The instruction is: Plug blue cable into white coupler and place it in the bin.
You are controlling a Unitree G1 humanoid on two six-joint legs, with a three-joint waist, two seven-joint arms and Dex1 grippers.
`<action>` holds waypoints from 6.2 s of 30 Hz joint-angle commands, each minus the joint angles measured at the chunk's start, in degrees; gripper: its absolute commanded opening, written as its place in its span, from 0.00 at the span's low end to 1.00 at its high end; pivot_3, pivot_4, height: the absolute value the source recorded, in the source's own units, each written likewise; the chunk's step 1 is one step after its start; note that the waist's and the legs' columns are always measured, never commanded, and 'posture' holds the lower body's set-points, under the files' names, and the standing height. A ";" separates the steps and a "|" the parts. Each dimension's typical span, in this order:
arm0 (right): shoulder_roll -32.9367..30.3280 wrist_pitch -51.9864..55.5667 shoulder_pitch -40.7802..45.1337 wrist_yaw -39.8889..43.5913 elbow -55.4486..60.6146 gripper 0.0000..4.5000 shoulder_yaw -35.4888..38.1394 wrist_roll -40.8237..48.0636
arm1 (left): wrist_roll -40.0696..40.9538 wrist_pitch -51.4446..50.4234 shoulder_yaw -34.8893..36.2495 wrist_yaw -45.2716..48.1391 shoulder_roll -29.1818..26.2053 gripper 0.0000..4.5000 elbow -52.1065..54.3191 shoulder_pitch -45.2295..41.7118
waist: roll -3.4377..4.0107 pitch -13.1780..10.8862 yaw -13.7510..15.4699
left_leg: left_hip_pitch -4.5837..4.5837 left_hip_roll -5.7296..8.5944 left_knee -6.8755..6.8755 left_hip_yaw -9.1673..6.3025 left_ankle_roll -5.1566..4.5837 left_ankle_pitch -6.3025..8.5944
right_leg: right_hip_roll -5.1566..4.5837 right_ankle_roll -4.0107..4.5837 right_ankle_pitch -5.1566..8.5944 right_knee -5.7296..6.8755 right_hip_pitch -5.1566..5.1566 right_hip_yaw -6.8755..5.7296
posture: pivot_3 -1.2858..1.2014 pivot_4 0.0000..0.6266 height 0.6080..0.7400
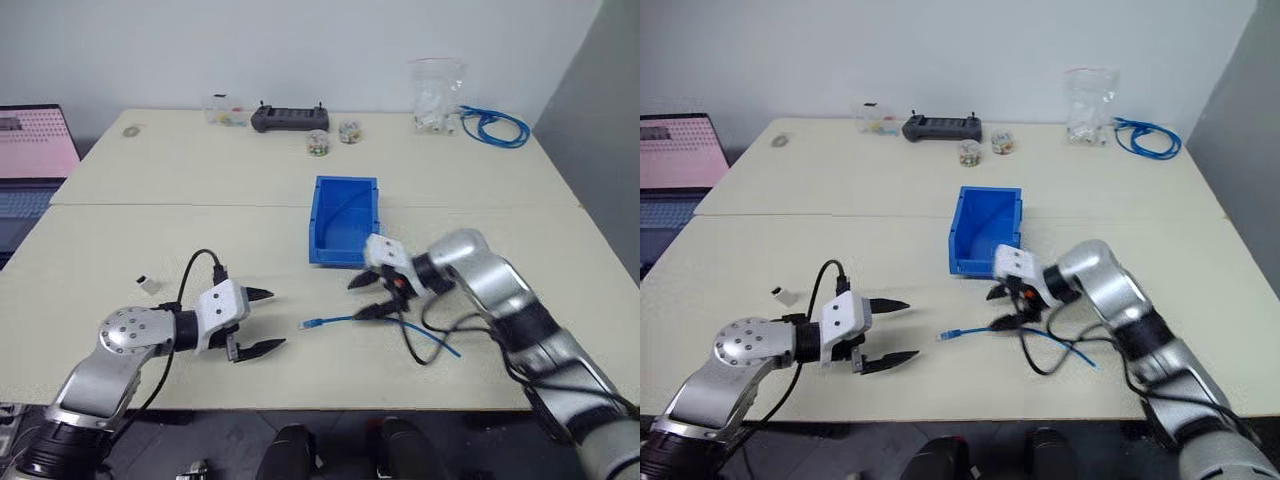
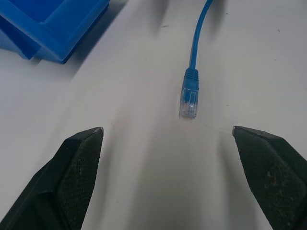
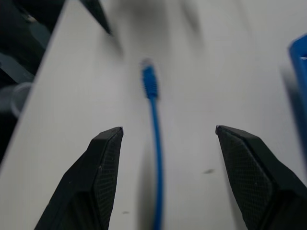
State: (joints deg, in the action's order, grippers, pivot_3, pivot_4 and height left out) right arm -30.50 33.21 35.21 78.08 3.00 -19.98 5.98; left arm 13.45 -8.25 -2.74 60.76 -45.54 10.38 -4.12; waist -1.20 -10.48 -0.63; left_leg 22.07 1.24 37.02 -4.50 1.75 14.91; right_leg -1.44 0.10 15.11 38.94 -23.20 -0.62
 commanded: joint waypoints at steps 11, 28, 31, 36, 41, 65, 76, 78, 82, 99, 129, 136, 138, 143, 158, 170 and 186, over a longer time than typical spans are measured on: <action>-7.71 20.07 -16.31 -14.06 30.72 0.73 15.86 15.14 | -7.39 1.33 -8.26 -1.52 4.08 1.00 -6.32 -6.28 | -0.01 -0.01 -0.94 | -0.15 -0.08 0.02 0.07 -0.01 -0.01 | 0.12 -0.31 0.16 0.04 0.06 0.07 | 0.52 0.24 1.00; -10.73 14.19 -20.99 -20.73 35.10 0.74 17.10 20.39 | -14.55 -5.14 -14.14 -1.52 1.60 0.24 -11.03 -9.83 | 0.07 0.25 -0.90 | -0.31 -0.05 0.01 0.06 -0.01 -0.01 | 0.11 -0.33 0.17 0.01 0.25 0.06 | 0.52 0.24 1.00; -10.44 11.70 -22.73 -22.40 35.49 0.74 17.14 19.97 | -15.18 -6.03 -14.77 -1.38 0.86 0.10 -11.12 -10.12 | 0.11 0.30 -1.02 | -0.41 -0.06 0.00 0.06 -0.02 -0.01 | 0.11 -0.33 0.17 0.00 0.35 0.07 | 0.52 0.24 1.00; -11.31 10.93 -25.42 -22.00 35.79 0.74 18.36 23.29 | -12.57 -9.79 -14.50 -0.15 1.42 0.05 -8.54 -11.07 | 0.10 0.30 -1.17 | -0.85 -0.09 -0.12 0.05 -0.02 0.00 | 0.13 -0.35 0.22 -0.13 0.82 0.06 | 0.52 0.24 1.00; -12.11 18.10 -27.03 -21.78 38.59 0.74 22.89 35.65 | -3.16 -21.84 -11.96 1.73 5.06 0.05 -2.36 -15.11 | 0.04 0.26 -1.08 | -1.04 -0.11 -0.19 0.03 -0.02 0.02 | 0.13 -0.37 0.32 -0.20 1.03 0.03 | 0.52 0.24 1.00; 0.85 24.96 -18.87 -49.84 30.67 0.74 27.93 63.85 | 43.08 -64.94 8.97 -4.73 14.36 0.05 5.17 -28.17 | -0.35 -0.04 -0.94 | -0.61 -0.04 -0.06 -0.11 -0.01 0.01 | 0.10 -0.40 0.32 -0.33 0.81 -0.05 | 0.52 0.24 1.00; 2.11 24.70 -15.77 -52.70 29.13 0.74 25.99 68.94 | 48.00 -65.57 8.85 -9.47 15.00 0.05 5.41 -27.88 | -0.34 -0.05 -1.00 | -0.61 -0.04 -0.07 -0.09 0.00 0.01 | 0.09 -0.40 0.32 -0.34 0.80 0.00 | 0.52 0.24 1.00; 1.76 24.72 -15.55 -52.77 28.99 0.74 25.71 69.64 | 48.61 -65.36 8.76 -9.94 14.92 0.05 5.42 -27.83 | -0.34 -0.05 -0.99 | -0.60 -0.04 -0.08 -0.10 0.00 0.01 | 0.09 -0.40 0.32 -0.35 0.79 -0.01 | 0.52 0.24 1.00; 1.47 24.67 -14.96 -52.84 28.71 0.70 25.12 70.44 | 49.46 -64.89 8.58 -10.64 14.80 0.05 5.72 -27.55 | -0.34 -0.05 -1.00 | -0.60 -0.04 -0.08 -0.09 -0.01 0.01 | 0.09 -0.40 0.32 -0.36 0.79 0.00 | 0.52 0.24 1.00; 0.18 24.94 -13.77 -51.67 27.23 0.01 23.95 72.19 | 49.31 -61.77 7.74 -11.53 14.96 0.05 6.13 -27.28 | -0.33 -0.05 -0.99 | -0.32 -0.04 -0.07 -0.08 0.00 0.00 | 0.09 -0.41 0.31 -0.35 0.50 0.00 | 0.52 0.24 1.00; -0.85 18.02 -12.48 -44.92 18.69 0.00 23.36 57.03 | 53.56 -59.96 14.81 -10.86 3.24 1.00 14.21 -13.09 | -0.29 -0.08 -1.00 | -0.05 -0.06 -0.08 0.09 -0.01 0.00 | 0.09 -0.40 0.31 -0.17 0.03 0.17 | 0.52 0.24 1.00; -1.29 16.15 -11.99 -41.23 17.54 0.00 21.37 51.11 | 33.74 -44.41 14.64 -30.61 11.62 1.00 22.90 2.24 | -0.24 -0.08 -0.77 | -0.04 -0.07 -0.09 0.08 0.00 0.00 | 0.06 -0.40 0.31 -0.21 0.02 0.20 | 0.52 0.24 1.00; -1.15 15.86 -12.06 -40.43 17.26 0.00 20.97 50.00 | 27.44 -39.56 15.46 -38.38 16.52 1.00 24.43 6.46 | -0.26 -0.09 -0.57 | -0.07 -0.05 -0.10 0.14 0.00 0.00 | 0.02 -0.41 0.29 -0.24 0.05 0.28 | 0.52 0.24 1.00; -0.21 16.06 -11.54 -38.77 16.40 0.00 20.75 48.95 | 14.19 -31.36 18.26 -53.55 25.62 1.00 24.28 15.68 | -0.26 -0.09 -0.27 | -0.01 -0.06 -0.09 0.11 -0.01 0.00 | 0.02 -0.45 0.26 -0.32 0.02 0.24 | 0.52 0.24 1.00; 0.28 16.71 -7.80 -35.41 13.71 0.00 19.94 46.64 | 0.64 -28.60 27.82 -75.56 35.08 1.00 10.30 3.66 | -0.33 -0.05 0.59 | 0.07 0.00 -0.03 0.05 -0.01 0.01 | 0.03 -0.48 0.23 -0.30 0.05 0.07 | 0.52 0.24 1.00; 0.28 16.98 -7.84 -35.51 14.25 0.00 20.32 46.49 | -0.86 -28.76 29.74 -77.45 32.85 1.00 -0.52 -7.96 | -0.34 -0.04 0.52 | 0.06 0.00 -0.04 0.05 0.00 0.00 | 0.03 -0.46 0.22 -0.26 0.04 0.07 | 0.52 0.24 1.00; 0.13 17.48 -7.69 -35.71 14.52 0.00 20.46 46.63 | -2.00 -28.63 29.54 -77.63 32.39 0.58 -3.40 -10.07 | -0.34 -0.04 0.52 | 0.06 0.00 -0.02 0.05 0.01 0.00 | 0.02 -0.25 0.08 -0.24 0.04 0.07 | 0.52 0.24 1.00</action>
State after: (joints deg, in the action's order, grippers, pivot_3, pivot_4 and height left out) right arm -30.21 50.79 26.41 42.16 15.41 -0.89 52.36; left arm 12.53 -37.30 26.35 -16.81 -12.33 6.11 -13.78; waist -1.53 -10.53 -0.11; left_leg 22.13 1.25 37.00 -4.45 1.76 14.91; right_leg -1.42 -0.15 15.19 38.71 -23.17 -0.54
